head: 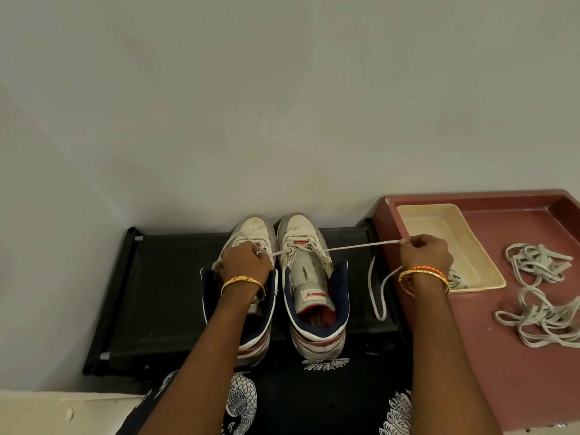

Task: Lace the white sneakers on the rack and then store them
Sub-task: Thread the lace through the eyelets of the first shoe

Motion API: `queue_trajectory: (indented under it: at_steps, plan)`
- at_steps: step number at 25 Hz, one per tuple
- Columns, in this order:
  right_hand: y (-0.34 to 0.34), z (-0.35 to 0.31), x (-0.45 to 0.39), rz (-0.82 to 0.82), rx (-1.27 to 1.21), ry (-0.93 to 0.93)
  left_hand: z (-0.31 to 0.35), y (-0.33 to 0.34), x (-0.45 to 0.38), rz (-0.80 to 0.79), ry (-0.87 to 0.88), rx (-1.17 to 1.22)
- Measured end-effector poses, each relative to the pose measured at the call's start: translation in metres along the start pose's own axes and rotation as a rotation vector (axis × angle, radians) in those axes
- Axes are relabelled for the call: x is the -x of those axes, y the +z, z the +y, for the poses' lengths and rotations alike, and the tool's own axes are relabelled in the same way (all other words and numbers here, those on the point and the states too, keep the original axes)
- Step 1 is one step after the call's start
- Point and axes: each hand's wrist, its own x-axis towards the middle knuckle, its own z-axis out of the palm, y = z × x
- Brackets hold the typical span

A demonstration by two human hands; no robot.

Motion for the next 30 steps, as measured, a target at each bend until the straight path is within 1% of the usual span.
queue_trajectory:
  at_steps: [1, 3, 4, 5, 6, 7, 8, 9, 10, 12, 13, 15, 20, 25, 28, 30]
  plan:
    - [0.000, -0.002, 0.001, 0.067, 0.016, -0.009, 0.000, 0.000, 0.001, 0.009, 0.006, 0.010]
    - [0.006, -0.008, 0.004, 0.146, 0.098, -0.067, 0.001, -0.002, 0.004, 0.050, 0.049, 0.012]
    - [0.012, -0.012, 0.005, 0.144, 0.154, -0.118, 0.002, -0.003, 0.005, 0.089, 0.092, 0.001]
    - [0.019, -0.016, 0.007, 0.092, 0.189, -0.186, 0.003, -0.006, 0.005, 0.130, 0.141, -0.008]
    - [0.028, -0.018, 0.009, -0.012, 0.174, -0.251, 0.006, -0.007, 0.005, 0.163, 0.190, 0.005]
    - [0.038, -0.019, 0.012, -0.159, 0.128, -0.296, 0.008, -0.008, 0.004, 0.179, 0.230, 0.052]
    - [0.047, -0.019, 0.017, -0.325, 0.098, -0.307, 0.011, -0.006, 0.001, 0.161, 0.250, 0.124]
    - [0.055, -0.019, 0.021, -0.474, 0.103, -0.304, 0.013, -0.003, -0.002, 0.104, 0.242, 0.195]
    - [0.063, -0.019, 0.024, -0.579, 0.134, -0.298, 0.015, 0.000, -0.004, 0.016, 0.210, 0.247]
    - [0.074, -0.020, 0.025, -0.660, 0.179, -0.277, 0.019, 0.004, -0.008, -0.172, 0.148, 0.225]
    - [0.076, -0.021, 0.024, -0.676, 0.174, -0.272, 0.019, 0.006, -0.011, -0.233, 0.141, 0.165]
    - [0.078, -0.023, 0.023, -0.693, 0.150, -0.273, 0.021, 0.007, -0.016, -0.276, 0.140, 0.034]
    - [0.078, -0.023, 0.023, -0.659, 0.170, -0.245, 0.028, 0.010, -0.020, -0.227, 0.111, -0.103]
    - [0.077, -0.016, 0.018, -0.576, 0.188, -0.147, 0.031, 0.005, -0.011, -0.077, -0.011, -0.038]
    - [0.077, -0.017, 0.020, -0.585, 0.189, -0.102, 0.034, 0.003, -0.007, -0.082, -0.068, -0.043]
    - [0.075, -0.016, 0.023, -0.606, 0.180, -0.087, 0.033, 0.002, -0.007, -0.111, -0.058, -0.071]
